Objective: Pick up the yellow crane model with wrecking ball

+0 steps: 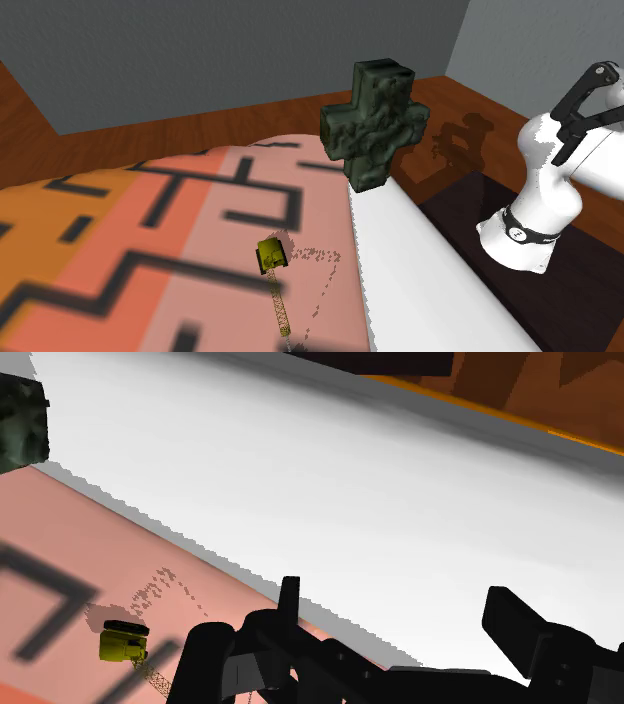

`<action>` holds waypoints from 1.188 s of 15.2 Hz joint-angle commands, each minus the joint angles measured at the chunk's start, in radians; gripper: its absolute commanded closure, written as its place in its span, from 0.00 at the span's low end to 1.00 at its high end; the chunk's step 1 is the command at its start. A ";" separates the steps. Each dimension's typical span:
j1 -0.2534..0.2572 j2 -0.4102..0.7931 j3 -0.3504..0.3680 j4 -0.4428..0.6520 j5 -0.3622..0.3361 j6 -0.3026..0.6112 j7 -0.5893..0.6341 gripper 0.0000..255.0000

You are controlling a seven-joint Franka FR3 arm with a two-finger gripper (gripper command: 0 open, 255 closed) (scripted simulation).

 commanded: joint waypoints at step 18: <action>-0.080 0.457 -0.196 0.087 -0.067 0.313 -0.259 0.00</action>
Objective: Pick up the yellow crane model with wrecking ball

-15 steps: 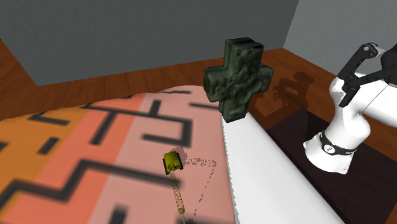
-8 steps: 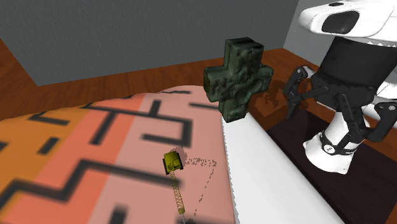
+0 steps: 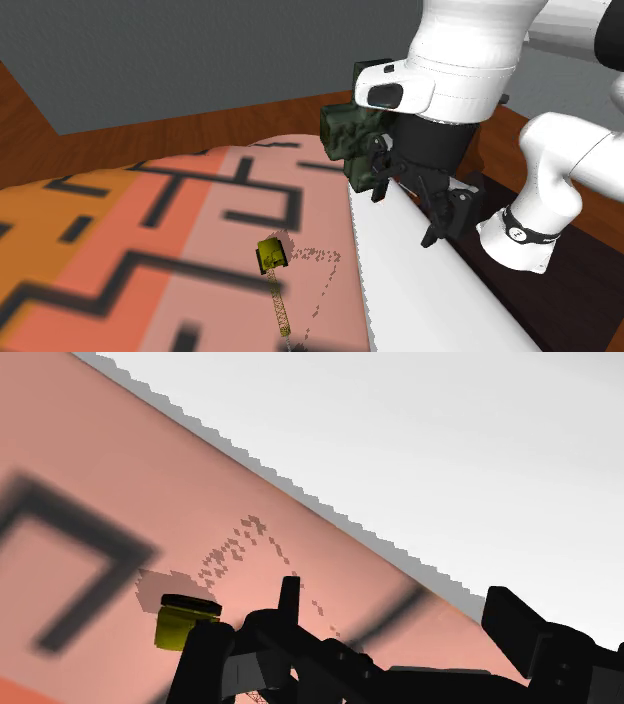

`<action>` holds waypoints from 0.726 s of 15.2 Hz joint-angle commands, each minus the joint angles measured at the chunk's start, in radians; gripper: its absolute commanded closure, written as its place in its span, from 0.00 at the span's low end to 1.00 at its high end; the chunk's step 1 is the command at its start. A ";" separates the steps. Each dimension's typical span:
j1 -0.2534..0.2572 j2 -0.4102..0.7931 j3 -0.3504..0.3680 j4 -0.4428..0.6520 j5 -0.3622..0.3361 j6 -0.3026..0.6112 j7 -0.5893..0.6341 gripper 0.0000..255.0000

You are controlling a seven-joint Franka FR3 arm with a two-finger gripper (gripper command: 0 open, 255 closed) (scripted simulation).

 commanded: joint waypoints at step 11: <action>-0.058 0.412 -0.094 0.252 0.058 0.116 -0.181 0.00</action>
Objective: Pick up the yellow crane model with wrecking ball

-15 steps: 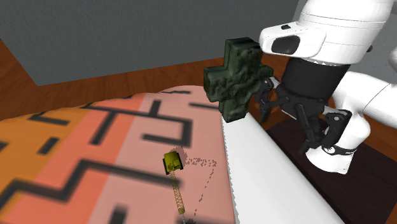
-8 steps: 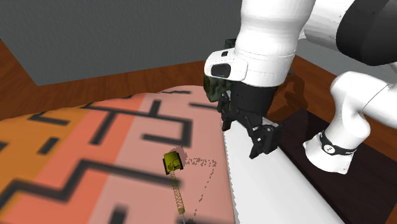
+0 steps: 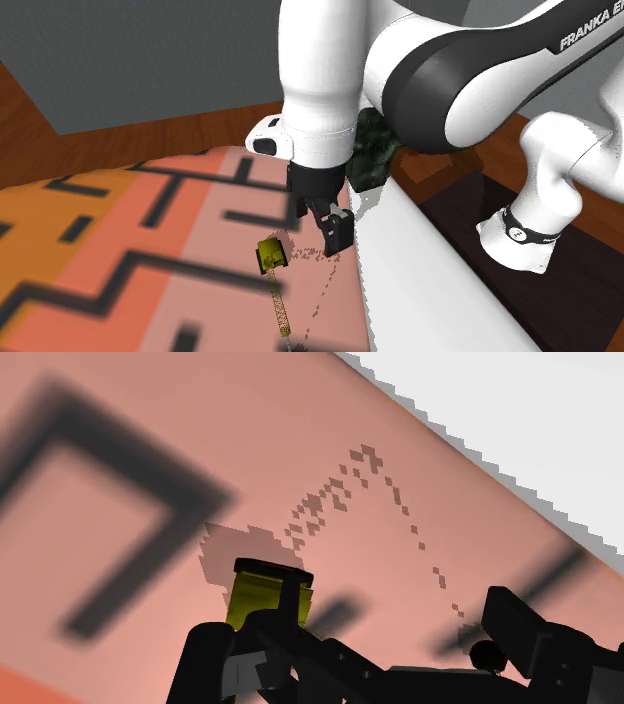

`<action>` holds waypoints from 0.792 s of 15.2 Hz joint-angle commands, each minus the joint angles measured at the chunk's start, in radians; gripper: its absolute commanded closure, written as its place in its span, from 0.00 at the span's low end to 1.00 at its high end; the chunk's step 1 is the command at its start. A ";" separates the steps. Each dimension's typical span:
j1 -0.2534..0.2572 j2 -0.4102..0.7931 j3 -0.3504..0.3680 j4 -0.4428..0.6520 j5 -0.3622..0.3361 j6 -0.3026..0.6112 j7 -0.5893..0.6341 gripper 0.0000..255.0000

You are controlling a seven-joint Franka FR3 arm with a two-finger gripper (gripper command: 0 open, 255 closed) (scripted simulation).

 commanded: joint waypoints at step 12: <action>-0.067 0.316 -0.016 0.218 0.071 0.066 -0.108 0.00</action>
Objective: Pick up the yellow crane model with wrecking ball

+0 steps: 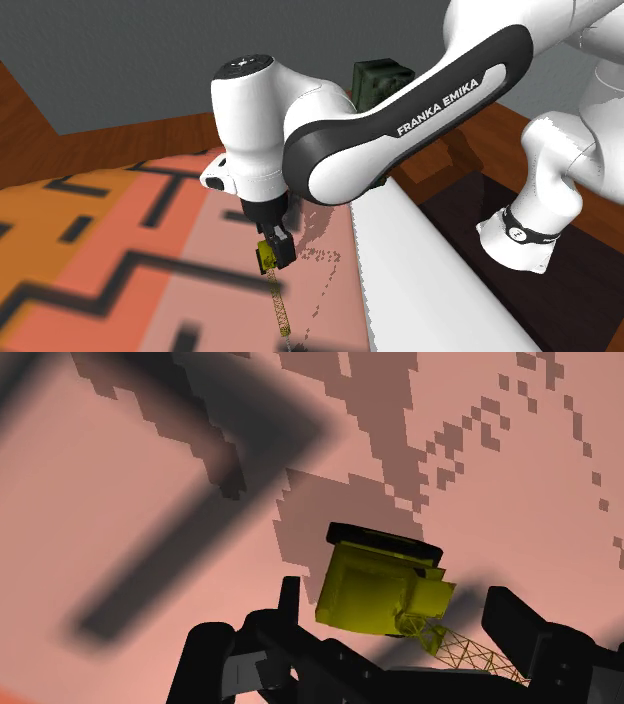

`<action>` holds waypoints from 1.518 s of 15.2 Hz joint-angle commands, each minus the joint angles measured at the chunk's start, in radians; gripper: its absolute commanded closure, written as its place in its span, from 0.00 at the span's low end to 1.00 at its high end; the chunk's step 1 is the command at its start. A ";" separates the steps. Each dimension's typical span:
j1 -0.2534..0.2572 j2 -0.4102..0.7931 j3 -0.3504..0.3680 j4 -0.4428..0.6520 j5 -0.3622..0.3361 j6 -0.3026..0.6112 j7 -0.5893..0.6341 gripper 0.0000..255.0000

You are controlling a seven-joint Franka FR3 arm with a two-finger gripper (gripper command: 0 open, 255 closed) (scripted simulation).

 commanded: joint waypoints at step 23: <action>0.002 -0.028 -0.004 0.036 -0.010 -0.063 0.009 1.00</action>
